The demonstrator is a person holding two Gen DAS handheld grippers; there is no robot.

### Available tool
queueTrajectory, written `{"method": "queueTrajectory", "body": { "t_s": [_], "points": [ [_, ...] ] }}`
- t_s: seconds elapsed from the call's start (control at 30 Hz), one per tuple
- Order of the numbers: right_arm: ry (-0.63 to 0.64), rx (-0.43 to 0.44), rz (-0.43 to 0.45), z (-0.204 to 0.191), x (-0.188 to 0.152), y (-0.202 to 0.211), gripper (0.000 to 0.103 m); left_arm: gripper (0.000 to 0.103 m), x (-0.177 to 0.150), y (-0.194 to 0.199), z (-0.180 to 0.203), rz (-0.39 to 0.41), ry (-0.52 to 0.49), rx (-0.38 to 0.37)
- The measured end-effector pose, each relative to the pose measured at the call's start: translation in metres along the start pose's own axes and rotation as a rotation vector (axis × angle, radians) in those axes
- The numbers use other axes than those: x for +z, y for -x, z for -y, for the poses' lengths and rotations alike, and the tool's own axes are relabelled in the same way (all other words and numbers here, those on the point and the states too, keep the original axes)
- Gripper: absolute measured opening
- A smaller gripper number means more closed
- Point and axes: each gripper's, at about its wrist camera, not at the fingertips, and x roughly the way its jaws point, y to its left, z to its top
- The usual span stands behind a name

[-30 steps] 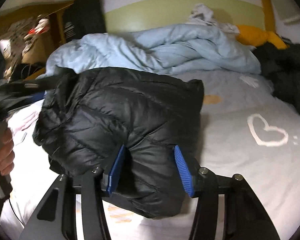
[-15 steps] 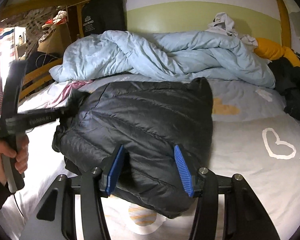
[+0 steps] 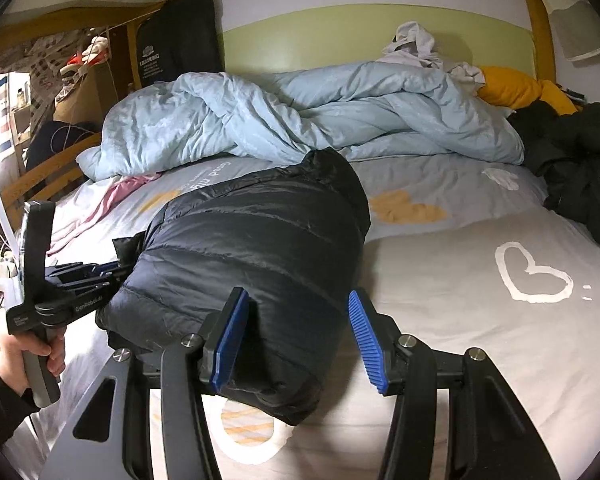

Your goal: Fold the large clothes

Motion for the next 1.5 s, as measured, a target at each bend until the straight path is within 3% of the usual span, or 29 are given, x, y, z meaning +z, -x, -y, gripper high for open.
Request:
{"method": "queueTrajectory", "body": {
  "t_s": [0.2,0.4,0.6,0.67,0.77,0.83,0.97,1.0,1.1,1.13,1.2,1.3,1.5],
  "points": [
    [0.038,0.0,-0.027,0.0,-0.009,-0.011,0.056,0.025,-0.009,-0.017,-0.01,-0.057,0.087,-0.057],
    [-0.034,0.017,-0.087,0.017,-0.024,-0.033,0.069,0.031,-0.011,-0.02,-0.007,-0.052,0.085,-0.042],
    [-0.065,0.02,-0.114,0.026,-0.032,-0.052,0.074,0.033,-0.01,-0.02,-0.007,-0.048,0.087,-0.042],
    [-0.07,0.018,-0.115,0.026,-0.033,-0.053,0.074,0.039,-0.01,-0.012,-0.007,-0.006,0.066,-0.011],
    [-0.043,0.005,-0.095,0.022,-0.029,-0.045,0.073,0.037,-0.006,0.008,-0.003,0.089,0.019,0.047],
    [-0.022,-0.006,-0.065,0.018,-0.025,-0.035,0.066,0.037,-0.002,0.027,-0.001,0.162,0.011,0.058],
    [-0.014,0.0,0.032,0.012,-0.007,-0.009,0.059,0.038,0.011,0.067,0.002,0.306,0.04,-0.024],
    [-0.014,-0.002,0.041,0.012,-0.004,-0.005,0.059,0.045,0.015,0.074,0.003,0.318,0.038,-0.052],
    [-0.031,-0.009,0.057,0.017,0.009,0.001,0.059,0.086,0.025,0.076,0.006,0.274,0.063,-0.102],
    [-0.05,-0.007,0.056,0.021,0.012,0.001,0.059,0.091,0.027,0.073,0.004,0.251,0.099,-0.126],
    [-0.114,0.008,0.04,0.031,0.014,-0.003,0.063,0.091,0.028,0.063,-0.004,0.19,0.182,-0.18],
    [-0.232,0.055,0.003,0.052,0.011,-0.013,0.08,0.091,0.023,0.036,-0.018,0.072,0.289,-0.196],
    [-0.378,0.109,-0.074,0.071,-0.009,-0.041,0.084,0.093,-0.005,-0.011,-0.047,-0.07,0.494,-0.322]
  ]
}}
